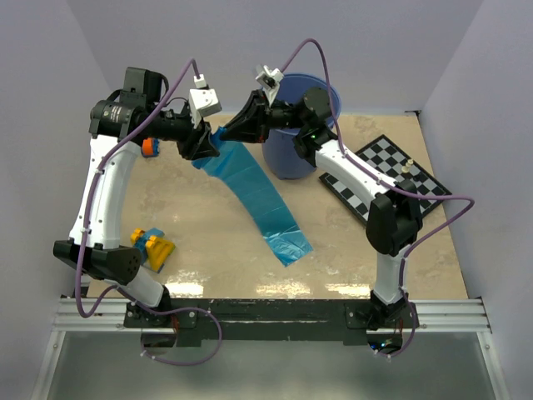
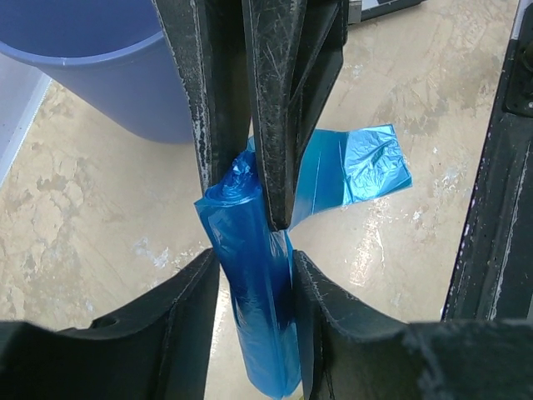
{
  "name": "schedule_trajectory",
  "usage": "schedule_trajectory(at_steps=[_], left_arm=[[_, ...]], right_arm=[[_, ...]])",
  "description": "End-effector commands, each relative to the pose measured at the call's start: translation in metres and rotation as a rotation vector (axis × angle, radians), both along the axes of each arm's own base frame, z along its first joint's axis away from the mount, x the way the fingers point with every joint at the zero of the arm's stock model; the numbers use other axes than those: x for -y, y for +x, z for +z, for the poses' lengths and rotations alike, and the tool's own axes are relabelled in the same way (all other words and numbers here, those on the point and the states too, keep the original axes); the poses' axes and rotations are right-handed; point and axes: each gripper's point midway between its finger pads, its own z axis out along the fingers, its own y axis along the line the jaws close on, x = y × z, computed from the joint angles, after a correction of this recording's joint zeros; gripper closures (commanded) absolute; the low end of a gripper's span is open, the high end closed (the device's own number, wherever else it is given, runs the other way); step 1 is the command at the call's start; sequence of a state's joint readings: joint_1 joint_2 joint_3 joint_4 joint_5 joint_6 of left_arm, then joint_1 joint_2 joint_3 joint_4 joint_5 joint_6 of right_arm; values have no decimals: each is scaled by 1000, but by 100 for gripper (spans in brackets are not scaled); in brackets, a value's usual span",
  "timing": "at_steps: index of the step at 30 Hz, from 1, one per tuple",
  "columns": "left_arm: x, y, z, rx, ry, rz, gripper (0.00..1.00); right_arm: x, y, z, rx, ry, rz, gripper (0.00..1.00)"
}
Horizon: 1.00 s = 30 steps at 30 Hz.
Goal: Put the trash bags into the trash bin
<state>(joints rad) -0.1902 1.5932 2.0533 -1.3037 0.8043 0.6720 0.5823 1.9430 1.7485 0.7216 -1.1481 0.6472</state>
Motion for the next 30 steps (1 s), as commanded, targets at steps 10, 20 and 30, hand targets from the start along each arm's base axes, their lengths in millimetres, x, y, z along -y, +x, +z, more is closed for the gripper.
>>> schedule_trajectory(at_steps=[10, 20, 30], left_arm=[[-1, -9, 19, 54, -14, -8, 75], [3, -9, 22, 46, -50, -10, 100], [22, -1, 89, 141, -294, 54, 100]], right_arm=[[-2, 1, 13, 51, 20, -7, 100], [7, 13, 16, 42, 33, -68, 59], [25, 23, 16, 17, 54, -127, 22]])
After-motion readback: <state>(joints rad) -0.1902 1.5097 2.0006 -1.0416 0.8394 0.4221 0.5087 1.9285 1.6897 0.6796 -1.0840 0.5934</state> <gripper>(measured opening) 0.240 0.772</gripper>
